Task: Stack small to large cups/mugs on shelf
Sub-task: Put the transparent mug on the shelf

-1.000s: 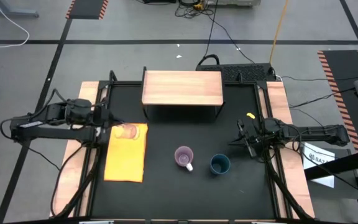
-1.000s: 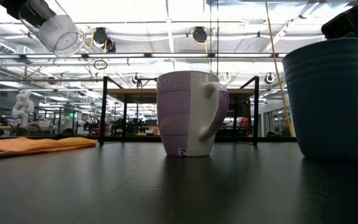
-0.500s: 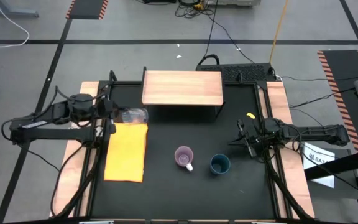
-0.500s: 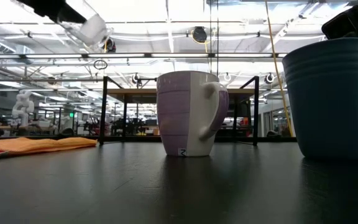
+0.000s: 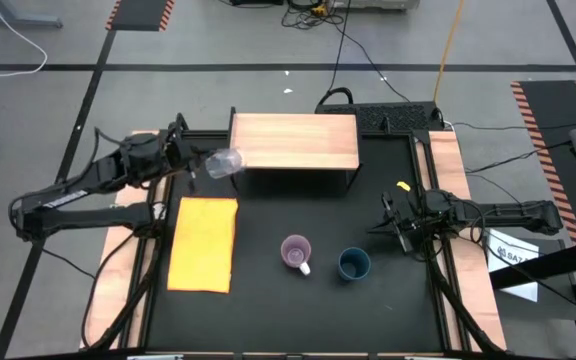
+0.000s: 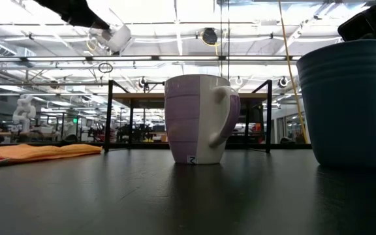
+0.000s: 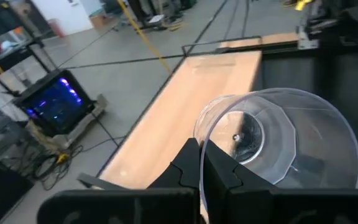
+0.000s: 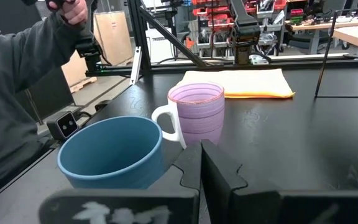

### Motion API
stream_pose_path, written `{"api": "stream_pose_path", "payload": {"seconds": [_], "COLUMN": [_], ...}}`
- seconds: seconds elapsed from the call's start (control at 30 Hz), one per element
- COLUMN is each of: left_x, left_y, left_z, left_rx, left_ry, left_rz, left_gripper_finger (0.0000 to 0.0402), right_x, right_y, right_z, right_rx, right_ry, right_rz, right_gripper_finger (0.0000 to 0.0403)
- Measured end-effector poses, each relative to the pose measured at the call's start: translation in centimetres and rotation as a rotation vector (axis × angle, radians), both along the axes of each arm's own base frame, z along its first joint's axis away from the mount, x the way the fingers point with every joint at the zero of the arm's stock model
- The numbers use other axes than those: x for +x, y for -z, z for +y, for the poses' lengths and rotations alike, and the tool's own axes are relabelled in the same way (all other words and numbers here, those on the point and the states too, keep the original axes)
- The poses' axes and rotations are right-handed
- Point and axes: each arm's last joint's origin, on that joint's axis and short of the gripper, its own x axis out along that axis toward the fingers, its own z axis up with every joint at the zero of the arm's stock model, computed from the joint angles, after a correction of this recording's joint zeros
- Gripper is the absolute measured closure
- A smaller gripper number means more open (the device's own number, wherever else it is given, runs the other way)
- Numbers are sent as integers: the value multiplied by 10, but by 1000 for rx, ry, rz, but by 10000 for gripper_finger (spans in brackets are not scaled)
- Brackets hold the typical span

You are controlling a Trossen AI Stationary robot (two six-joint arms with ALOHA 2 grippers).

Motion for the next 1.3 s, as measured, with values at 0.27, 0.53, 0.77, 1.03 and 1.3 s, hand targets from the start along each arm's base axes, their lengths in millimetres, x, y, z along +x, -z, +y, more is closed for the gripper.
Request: {"api": "stream_pose_path", "payload": {"seconds": [0.27, 0.53, 0.77, 1.03, 1.3], "left_x": [10, 35, 55, 58, 66], "left_y": [-31, -53, -58, -66, -87], "left_z": [14, 34, 52, 72, 89], "left_rx": [14, -28, -43, -48, -120], "left_ry": [-13, -7, -34, -69, -76], "left_rz": [-30, 22, 74, 99, 183], "left_gripper_finger": [401, 401, 401, 401, 401], "right_x": [0, 0, 0, 0, 0], "right_y": [0, 0, 0, 0, 0], "right_z": [0, 0, 0, 0, 0], "right_rx": [0, -22, -22, -16, -15], "right_ry": [0, -2, -2, -2, -1], "right_rz": [0, -6, -6, -4, -3], "right_gripper_finger": [403, 403, 403, 403, 403]}}
